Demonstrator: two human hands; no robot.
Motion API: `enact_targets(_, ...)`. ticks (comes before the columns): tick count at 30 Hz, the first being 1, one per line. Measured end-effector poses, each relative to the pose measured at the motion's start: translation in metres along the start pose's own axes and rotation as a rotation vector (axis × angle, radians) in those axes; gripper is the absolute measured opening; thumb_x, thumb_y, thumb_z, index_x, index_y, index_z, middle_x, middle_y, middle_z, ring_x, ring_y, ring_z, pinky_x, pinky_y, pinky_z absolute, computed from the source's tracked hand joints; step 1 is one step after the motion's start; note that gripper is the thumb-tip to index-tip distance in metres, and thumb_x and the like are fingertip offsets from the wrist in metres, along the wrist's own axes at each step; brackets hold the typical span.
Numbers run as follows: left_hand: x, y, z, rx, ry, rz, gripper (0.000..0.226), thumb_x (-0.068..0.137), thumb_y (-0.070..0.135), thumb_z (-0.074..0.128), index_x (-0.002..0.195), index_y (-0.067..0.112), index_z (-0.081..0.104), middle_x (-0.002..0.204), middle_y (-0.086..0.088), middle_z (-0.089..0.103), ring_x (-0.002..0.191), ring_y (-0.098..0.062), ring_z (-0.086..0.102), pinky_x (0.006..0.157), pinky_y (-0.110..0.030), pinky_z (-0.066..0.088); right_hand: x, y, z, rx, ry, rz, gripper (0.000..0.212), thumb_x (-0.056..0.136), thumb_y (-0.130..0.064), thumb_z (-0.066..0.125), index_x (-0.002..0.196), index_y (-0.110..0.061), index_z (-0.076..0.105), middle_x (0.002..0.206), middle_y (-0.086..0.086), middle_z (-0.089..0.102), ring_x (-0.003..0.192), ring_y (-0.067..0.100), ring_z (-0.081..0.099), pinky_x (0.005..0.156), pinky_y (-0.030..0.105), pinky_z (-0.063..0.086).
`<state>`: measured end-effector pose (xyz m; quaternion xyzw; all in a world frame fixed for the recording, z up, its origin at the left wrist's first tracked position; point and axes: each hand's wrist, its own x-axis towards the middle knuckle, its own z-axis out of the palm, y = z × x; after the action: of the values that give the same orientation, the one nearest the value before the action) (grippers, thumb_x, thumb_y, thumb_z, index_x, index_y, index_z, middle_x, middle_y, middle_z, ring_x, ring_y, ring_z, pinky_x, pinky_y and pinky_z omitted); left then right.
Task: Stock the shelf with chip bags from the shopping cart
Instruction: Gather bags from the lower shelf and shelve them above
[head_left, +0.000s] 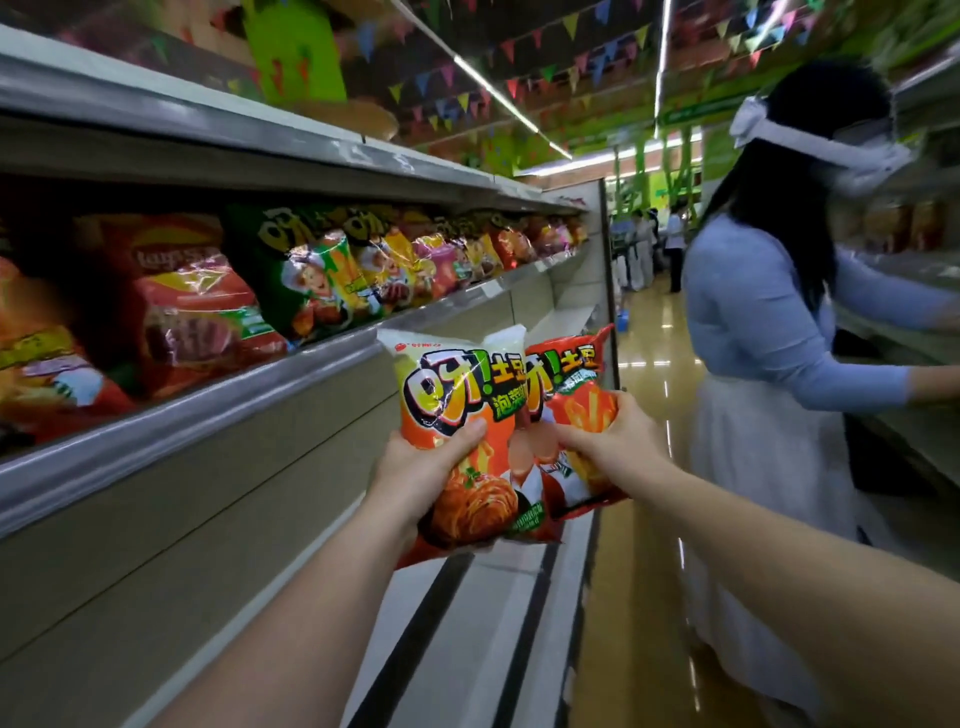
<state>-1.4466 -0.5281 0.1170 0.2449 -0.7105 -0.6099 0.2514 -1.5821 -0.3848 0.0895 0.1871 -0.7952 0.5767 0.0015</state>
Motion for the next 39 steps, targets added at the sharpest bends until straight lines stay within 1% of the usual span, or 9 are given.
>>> enact_targets(7, 0.101, 0.022, 0.067, 0.013, 0.065, 0.06, 0.047, 0.069, 0.039, 0.081, 0.109, 0.025, 0.062, 0.105, -0.003, 0.07, 0.094, -0.023, 0.067, 0.092, -0.045, 0.052, 0.131, 0.015, -0.015, 0.045, -0.02, -0.058, 0.078, 0.067, -0.044, 0.079, 0.13, -0.018, 0.04, 0.112, 0.002, 0.055, 0.107, 0.025, 0.055, 0.095, 0.046, 0.046)
enact_targets(9, 0.129, 0.027, 0.082, 0.011, 0.078, 0.084, 0.047, 0.068, 0.042, 0.082, 0.107, 0.027, 0.061, 0.103, 0.0, 0.07, 0.093, -0.022, 0.067, 0.093, -0.044, 0.052, 0.167, 0.018, -0.015, 0.048, -0.025, -0.065, 0.081, 0.067, -0.046, 0.078, 0.132, -0.018, 0.038, 0.112, 0.002, 0.054, 0.108, 0.025, 0.055, 0.094, 0.047, 0.046)
enact_targets(12, 0.168, 0.03, 0.099, 0.041, 0.101, 0.089, 0.07, 0.057, 0.055, 0.084, 0.116, 0.026, 0.059, 0.107, 0.0, 0.07, 0.095, -0.023, 0.067, 0.092, -0.046, 0.052, 0.215, 0.026, -0.01, 0.071, -0.019, -0.067, 0.082, 0.065, -0.048, 0.078, 0.131, -0.019, 0.038, 0.116, 0.004, 0.056, 0.107, 0.026, 0.055, 0.094, 0.048, 0.046)
enact_targets(16, 0.222, 0.031, 0.118, 0.06, 0.129, 0.094, 0.071, 0.057, 0.057, 0.083, 0.116, 0.025, 0.058, 0.107, -0.001, 0.069, 0.096, -0.023, 0.067, 0.092, -0.046, 0.052, 0.272, 0.039, 0.0, 0.085, -0.017, -0.06, 0.08, 0.062, -0.05, 0.079, 0.126, -0.021, 0.04, 0.113, 0.004, 0.057, 0.104, 0.025, 0.057, 0.092, 0.049, 0.048)
enact_targets(20, 0.279, 0.028, 0.137, 0.064, 0.103, 0.134, 0.093, 0.03, 0.071, 0.076, 0.113, 0.029, 0.062, 0.103, 0.004, 0.071, 0.094, -0.021, 0.068, 0.091, -0.045, 0.053, 0.326, 0.049, 0.009, 0.095, 0.011, -0.057, 0.083, 0.061, -0.049, 0.08, 0.127, -0.02, 0.041, 0.114, 0.005, 0.058, 0.104, 0.027, 0.057, 0.093, 0.05, 0.047)
enact_targets(25, 0.361, 0.033, 0.158, 0.028, 0.037, 0.17, 0.063, 0.057, 0.055, 0.083, 0.111, 0.03, 0.064, 0.105, 0.005, 0.071, 0.097, -0.019, 0.066, 0.095, -0.044, 0.051, 0.4, 0.049, 0.017, 0.096, 0.063, -0.075, 0.079, 0.06, -0.046, 0.082, 0.123, -0.018, 0.043, 0.11, 0.004, 0.059, 0.102, 0.026, 0.059, 0.093, 0.05, 0.047)
enact_targets(29, 0.411, 0.043, 0.179, 0.022, 0.013, 0.185, 0.069, 0.049, 0.061, 0.081, 0.108, 0.028, 0.065, 0.102, 0.004, 0.072, 0.094, -0.021, 0.067, 0.092, -0.044, 0.052, 0.448, 0.051, 0.013, 0.101, 0.089, -0.062, 0.085, 0.054, -0.052, 0.082, 0.123, -0.02, 0.044, 0.108, 0.003, 0.061, 0.099, 0.025, 0.06, 0.09, 0.05, 0.049)
enact_targets(33, 0.461, 0.042, 0.205, 0.043, -0.014, 0.173, 0.083, 0.035, 0.071, 0.075, 0.107, 0.032, 0.064, 0.102, 0.005, 0.072, 0.094, -0.022, 0.068, 0.091, -0.046, 0.053, 0.497, 0.061, 0.011, 0.099, 0.137, -0.046, 0.078, 0.061, -0.046, 0.081, 0.123, -0.018, 0.044, 0.109, 0.003, 0.059, 0.1, 0.026, 0.059, 0.091, 0.047, 0.047)
enact_targets(39, 0.542, 0.036, 0.25, 0.047, -0.011, 0.188, 0.054, 0.052, 0.064, 0.078, 0.095, 0.036, 0.063, 0.104, 0.005, 0.071, 0.097, -0.023, 0.066, 0.094, -0.046, 0.051, 0.588, 0.087, 0.018, 0.119, 0.157, -0.049, 0.088, 0.059, -0.051, 0.08, 0.13, -0.017, 0.04, 0.116, 0.005, 0.058, 0.103, 0.026, 0.058, 0.092, 0.049, 0.047)
